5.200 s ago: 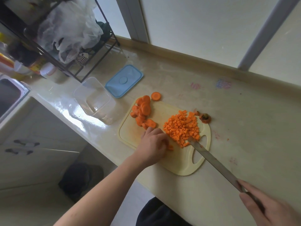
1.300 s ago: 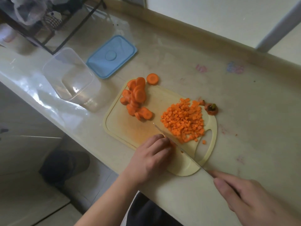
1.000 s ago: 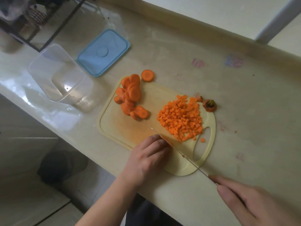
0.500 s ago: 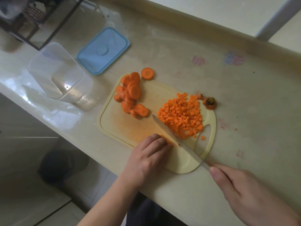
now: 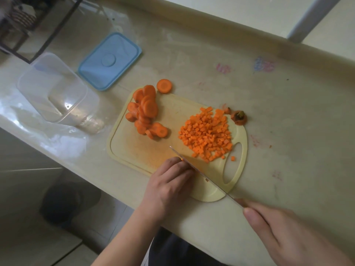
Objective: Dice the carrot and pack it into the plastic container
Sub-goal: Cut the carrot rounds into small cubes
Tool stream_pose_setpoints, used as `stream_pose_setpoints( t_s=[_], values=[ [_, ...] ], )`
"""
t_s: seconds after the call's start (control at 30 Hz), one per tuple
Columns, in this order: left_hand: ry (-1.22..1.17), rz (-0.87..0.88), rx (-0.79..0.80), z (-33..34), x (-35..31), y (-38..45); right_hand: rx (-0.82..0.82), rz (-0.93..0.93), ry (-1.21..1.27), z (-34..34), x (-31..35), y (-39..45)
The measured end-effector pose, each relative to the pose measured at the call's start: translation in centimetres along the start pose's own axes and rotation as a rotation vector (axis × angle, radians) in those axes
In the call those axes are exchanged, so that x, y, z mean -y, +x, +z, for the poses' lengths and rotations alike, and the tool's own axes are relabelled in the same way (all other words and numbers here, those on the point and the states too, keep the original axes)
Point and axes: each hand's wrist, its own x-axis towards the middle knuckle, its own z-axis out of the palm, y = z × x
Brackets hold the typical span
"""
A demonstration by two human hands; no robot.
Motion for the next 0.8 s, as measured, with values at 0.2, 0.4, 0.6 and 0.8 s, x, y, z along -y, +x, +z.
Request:
stream_pose_setpoints(
  t_s=[0.2, 0.4, 0.6, 0.8],
  values=[
    [0.023, 0.015, -0.014, 0.2, 0.1, 0.0, -0.025, -0.073, 0.043, 0.2, 0.1, 2.0],
    [0.065, 0.024, -0.04, 0.3, 0.1, -0.3, -0.047, -0.005, 0.104, -1.0, 1.0, 1.5],
    [0.016, 0.038, -0.044, 0.2, 0.3, -0.4, 0.021, 0.028, 0.138, -0.8, 1.4, 0.2],
    [0.0, 0.017, -0.068, 0.2, 0.2, -0.1, 0.004, 0.018, 0.062, -0.3, 1.0, -0.2]
  ],
)
